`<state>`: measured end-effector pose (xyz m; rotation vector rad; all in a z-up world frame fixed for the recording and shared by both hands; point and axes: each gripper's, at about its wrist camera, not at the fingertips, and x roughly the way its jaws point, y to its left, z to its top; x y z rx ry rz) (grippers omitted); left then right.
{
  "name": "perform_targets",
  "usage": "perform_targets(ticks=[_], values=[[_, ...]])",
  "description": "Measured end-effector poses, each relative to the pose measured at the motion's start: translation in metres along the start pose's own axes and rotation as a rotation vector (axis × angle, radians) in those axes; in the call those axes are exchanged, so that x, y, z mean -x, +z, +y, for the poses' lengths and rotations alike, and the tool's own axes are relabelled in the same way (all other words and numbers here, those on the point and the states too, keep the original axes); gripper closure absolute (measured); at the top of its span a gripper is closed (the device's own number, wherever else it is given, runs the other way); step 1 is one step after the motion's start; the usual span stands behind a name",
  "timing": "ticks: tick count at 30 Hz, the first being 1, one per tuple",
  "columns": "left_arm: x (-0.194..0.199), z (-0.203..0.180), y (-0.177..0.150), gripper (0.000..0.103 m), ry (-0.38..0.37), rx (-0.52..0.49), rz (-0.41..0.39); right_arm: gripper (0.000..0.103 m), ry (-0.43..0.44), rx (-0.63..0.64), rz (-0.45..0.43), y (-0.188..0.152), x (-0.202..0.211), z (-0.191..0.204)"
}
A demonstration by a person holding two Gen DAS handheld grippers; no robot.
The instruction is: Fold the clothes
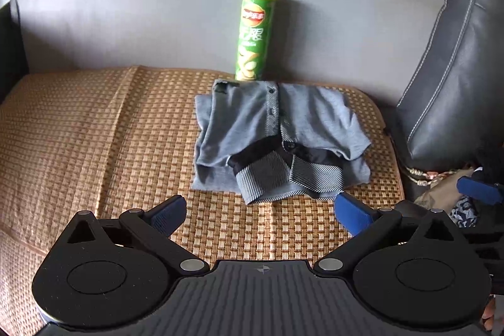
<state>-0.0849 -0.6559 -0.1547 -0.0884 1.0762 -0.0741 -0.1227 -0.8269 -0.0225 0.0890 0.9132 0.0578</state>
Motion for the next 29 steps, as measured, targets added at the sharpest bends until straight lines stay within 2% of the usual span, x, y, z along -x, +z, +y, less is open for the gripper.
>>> perform_targets(ticks=[12, 29], values=[[-0.001, -0.014, -0.001, 0.0, 0.002, -0.021, -0.004, 0.0, 0.005, 0.002, 0.009, -0.001, -0.002, -0.004], [0.001, -0.008, -0.001, 0.0, 0.027, -0.022, 0.009, 0.0, -0.015, 0.002, 0.021, -0.001, -0.003, -0.004]])
